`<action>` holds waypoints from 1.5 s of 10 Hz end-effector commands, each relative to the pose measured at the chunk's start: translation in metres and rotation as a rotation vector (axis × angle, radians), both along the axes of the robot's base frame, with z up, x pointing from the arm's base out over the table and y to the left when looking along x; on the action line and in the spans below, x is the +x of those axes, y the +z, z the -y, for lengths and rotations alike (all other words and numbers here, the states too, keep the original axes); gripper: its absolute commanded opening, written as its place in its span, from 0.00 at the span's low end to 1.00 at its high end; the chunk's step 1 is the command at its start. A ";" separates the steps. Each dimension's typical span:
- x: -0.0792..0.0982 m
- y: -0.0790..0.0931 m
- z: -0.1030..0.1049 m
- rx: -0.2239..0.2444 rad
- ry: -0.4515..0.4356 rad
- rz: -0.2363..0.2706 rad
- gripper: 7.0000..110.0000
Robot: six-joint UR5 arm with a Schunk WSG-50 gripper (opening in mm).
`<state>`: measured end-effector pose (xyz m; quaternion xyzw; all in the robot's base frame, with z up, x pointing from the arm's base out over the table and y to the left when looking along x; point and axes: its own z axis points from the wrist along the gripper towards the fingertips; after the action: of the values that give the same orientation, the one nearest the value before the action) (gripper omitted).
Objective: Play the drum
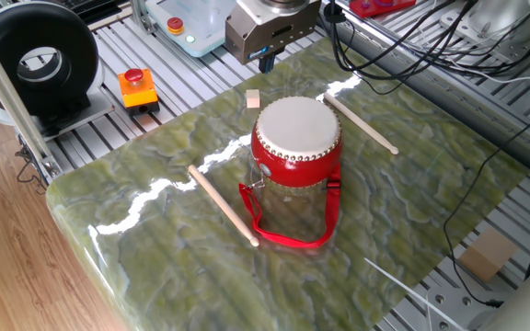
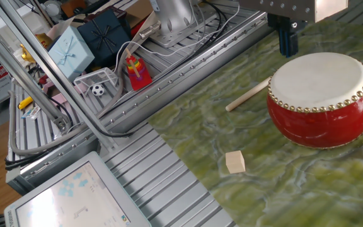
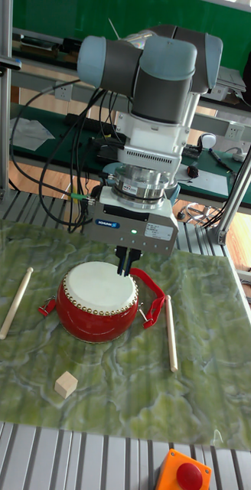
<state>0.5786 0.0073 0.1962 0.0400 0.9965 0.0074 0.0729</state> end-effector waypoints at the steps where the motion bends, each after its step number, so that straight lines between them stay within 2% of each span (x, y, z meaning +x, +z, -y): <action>1: 0.002 0.001 -0.007 0.017 -0.010 0.012 0.00; 15: 0.004 0.001 -0.011 0.035 -0.023 0.019 0.00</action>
<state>0.5822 0.0157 0.1959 0.0499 0.9953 0.0175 0.0809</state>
